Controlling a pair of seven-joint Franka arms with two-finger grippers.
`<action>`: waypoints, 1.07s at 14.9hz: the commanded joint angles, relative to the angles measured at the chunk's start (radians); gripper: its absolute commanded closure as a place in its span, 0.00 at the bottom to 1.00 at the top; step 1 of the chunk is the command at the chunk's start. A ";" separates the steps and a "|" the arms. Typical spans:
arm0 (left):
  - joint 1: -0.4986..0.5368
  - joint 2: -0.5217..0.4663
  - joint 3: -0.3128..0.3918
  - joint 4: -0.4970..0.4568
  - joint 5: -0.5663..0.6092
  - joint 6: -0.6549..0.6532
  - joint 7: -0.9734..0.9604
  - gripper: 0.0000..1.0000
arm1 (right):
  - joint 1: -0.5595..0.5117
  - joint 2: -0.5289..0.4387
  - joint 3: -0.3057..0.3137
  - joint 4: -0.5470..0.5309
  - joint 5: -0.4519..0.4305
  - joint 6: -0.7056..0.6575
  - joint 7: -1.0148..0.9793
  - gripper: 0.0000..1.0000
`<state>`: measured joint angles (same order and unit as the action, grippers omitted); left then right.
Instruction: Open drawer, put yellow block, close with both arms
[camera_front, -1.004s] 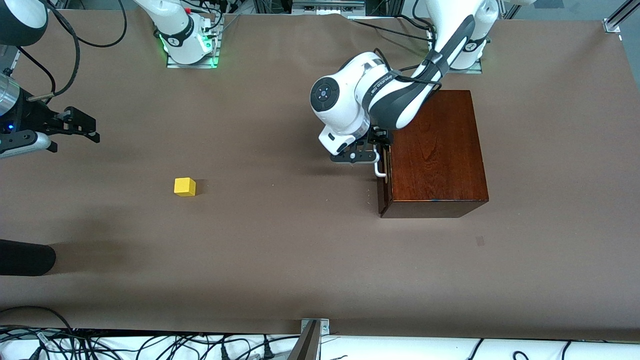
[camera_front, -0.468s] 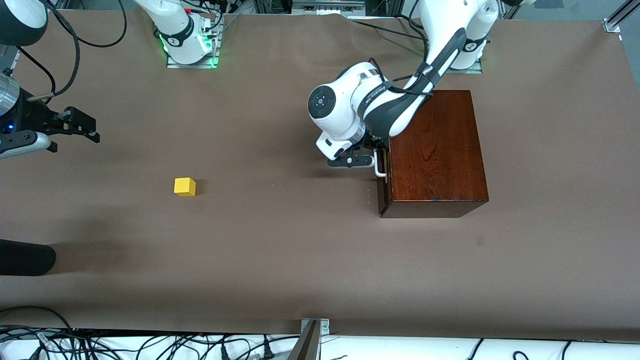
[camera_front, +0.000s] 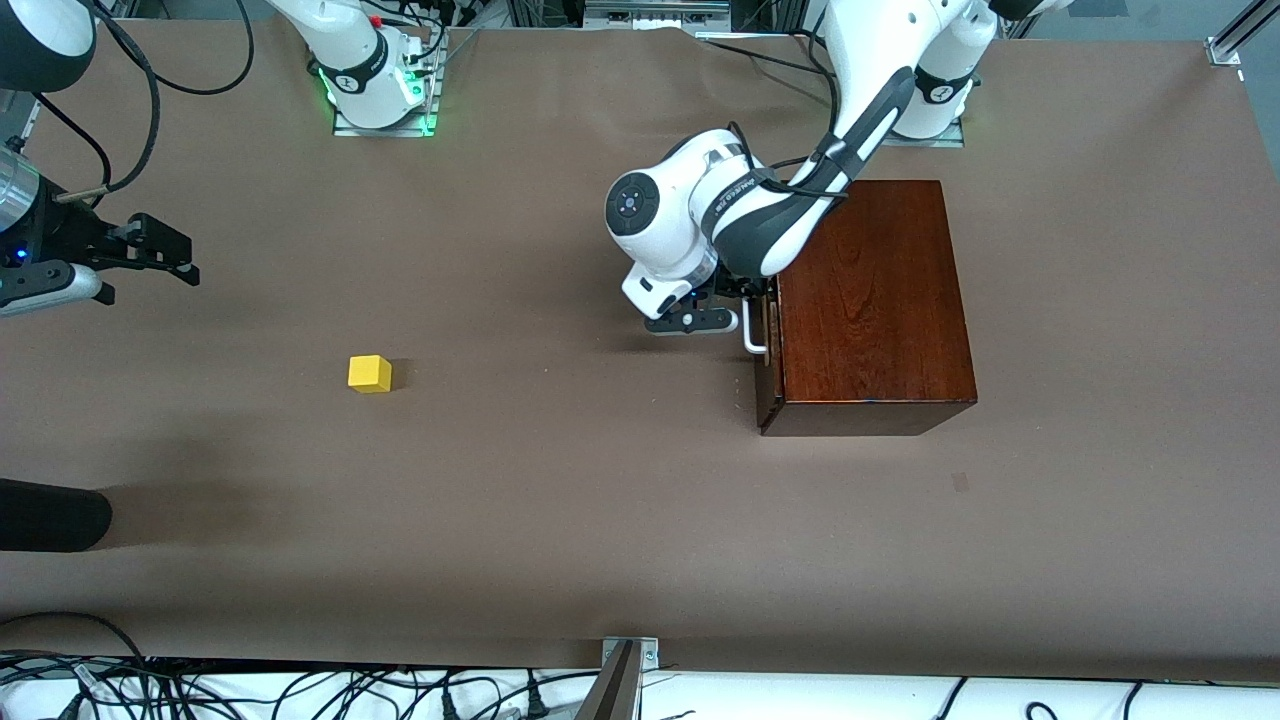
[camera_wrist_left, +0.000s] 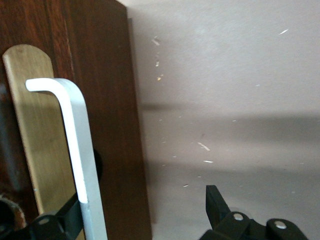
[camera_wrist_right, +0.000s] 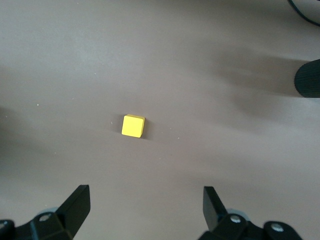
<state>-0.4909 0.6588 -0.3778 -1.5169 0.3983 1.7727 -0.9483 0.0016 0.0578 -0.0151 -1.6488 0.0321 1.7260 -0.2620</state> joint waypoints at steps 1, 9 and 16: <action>-0.031 0.019 -0.003 0.014 0.021 0.068 -0.033 0.00 | -0.008 0.007 0.007 0.021 -0.008 -0.016 -0.019 0.00; -0.083 0.058 -0.004 0.089 0.005 0.145 -0.035 0.00 | -0.003 0.023 0.009 0.023 -0.015 0.001 -0.014 0.00; -0.104 0.068 -0.006 0.133 0.002 0.146 -0.049 0.00 | 0.003 0.092 0.014 0.024 -0.067 -0.002 -0.017 0.00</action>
<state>-0.5753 0.6987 -0.3802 -1.4464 0.3992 1.9200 -0.9807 0.0044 0.1043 -0.0048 -1.6475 -0.0214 1.7379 -0.2654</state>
